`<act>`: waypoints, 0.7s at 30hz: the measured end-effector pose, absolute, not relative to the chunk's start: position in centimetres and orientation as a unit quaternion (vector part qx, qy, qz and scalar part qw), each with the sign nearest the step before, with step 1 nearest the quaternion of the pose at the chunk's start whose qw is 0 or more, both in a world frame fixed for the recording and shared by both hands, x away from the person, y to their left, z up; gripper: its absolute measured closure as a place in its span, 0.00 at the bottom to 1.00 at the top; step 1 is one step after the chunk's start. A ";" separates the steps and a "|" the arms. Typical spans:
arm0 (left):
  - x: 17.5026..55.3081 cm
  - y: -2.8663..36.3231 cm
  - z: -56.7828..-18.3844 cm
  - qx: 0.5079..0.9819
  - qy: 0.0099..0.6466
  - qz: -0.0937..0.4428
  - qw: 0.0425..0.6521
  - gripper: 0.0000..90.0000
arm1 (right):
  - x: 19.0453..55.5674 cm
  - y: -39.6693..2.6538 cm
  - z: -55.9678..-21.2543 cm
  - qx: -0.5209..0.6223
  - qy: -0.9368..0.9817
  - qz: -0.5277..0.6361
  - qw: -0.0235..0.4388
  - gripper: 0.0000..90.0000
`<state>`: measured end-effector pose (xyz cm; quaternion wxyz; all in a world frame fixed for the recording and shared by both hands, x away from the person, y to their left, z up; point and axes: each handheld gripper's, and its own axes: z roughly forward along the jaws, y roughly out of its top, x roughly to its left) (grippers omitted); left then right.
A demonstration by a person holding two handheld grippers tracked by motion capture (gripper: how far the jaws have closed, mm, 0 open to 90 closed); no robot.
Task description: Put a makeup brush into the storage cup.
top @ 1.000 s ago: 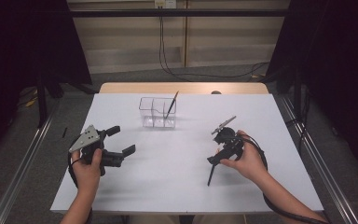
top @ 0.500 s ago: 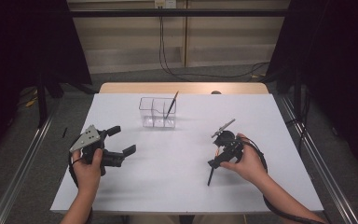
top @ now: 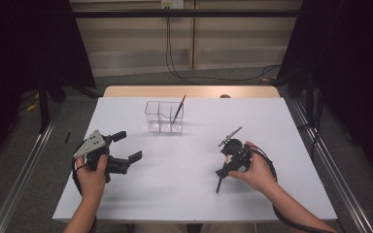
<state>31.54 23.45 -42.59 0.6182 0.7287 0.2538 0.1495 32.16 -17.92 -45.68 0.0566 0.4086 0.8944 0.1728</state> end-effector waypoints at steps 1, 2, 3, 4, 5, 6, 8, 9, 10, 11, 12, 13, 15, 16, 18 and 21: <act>31.5 23.4 -42.6 0.729 0.254 0.148 0.618 0.02 | 32.1 -17.9 -45.8 0.408 0.895 0.172 0.055 0.07; 31.5 23.4 -42.6 0.728 0.256 0.146 0.619 0.02 | 32.1 -17.9 -45.8 0.406 0.896 0.168 0.057 0.07; 31.5 23.4 -42.6 0.730 0.255 0.148 0.617 0.02 | 32.1 -17.9 -45.9 0.406 0.897 0.168 0.056 0.07; 31.5 23.4 -42.6 0.730 0.255 0.147 0.617 0.02 | 32.1 -17.9 -46.0 0.406 0.897 0.168 0.054 0.08; 31.6 23.4 -42.7 0.730 0.255 0.147 0.616 0.02 | 32.1 -17.9 -46.0 0.404 0.899 0.164 0.055 0.08; 31.6 23.4 -42.7 0.730 0.255 0.147 0.616 0.02 | 32.0 -17.8 -46.1 0.404 0.899 0.163 0.053 0.09; 31.6 23.4 -42.6 0.728 0.257 0.146 0.619 0.02 | 32.0 -17.8 -46.2 0.400 0.901 0.159 0.052 0.09; 31.6 23.4 -42.6 0.729 0.255 0.148 0.617 0.02 | 32.0 -17.8 -46.3 0.397 0.903 0.157 0.053 0.10; 31.6 23.4 -42.6 0.728 0.256 0.147 0.619 0.02 | 32.0 -17.8 -46.3 0.396 0.903 0.157 0.055 0.10; 31.6 23.4 -42.6 0.729 0.255 0.148 0.618 0.02 | 32.0 -17.8 -46.3 0.395 0.903 0.157 0.054 0.10; 31.6 23.4 -42.6 0.729 0.255 0.148 0.618 0.02 | 32.0 -17.8 -46.3 0.396 0.903 0.157 0.054 0.10; 31.6 23.4 -42.6 0.729 0.256 0.147 0.617 0.02 | 32.0 -17.8 -46.3 0.396 0.903 0.156 0.054 0.10; 31.6 23.4 -42.6 0.729 0.255 0.147 0.618 0.02 | 32.0 -17.7 -46.3 0.396 0.903 0.155 0.054 0.11; 31.6 23.3 -42.6 0.727 0.257 0.147 0.619 0.02 | 32.0 -17.7 -46.3 0.395 0.904 0.155 0.054 0.11; 31.6 23.3 -42.6 0.727 0.257 0.147 0.619 0.02 | 31.9 -17.7 -46.2 0.392 0.905 0.154 0.055 0.13; 31.6 23.4 -42.6 0.730 0.255 0.148 0.617 0.02 | 31.8 -17.7 -46.1 0.390 0.906 0.154 0.053 0.15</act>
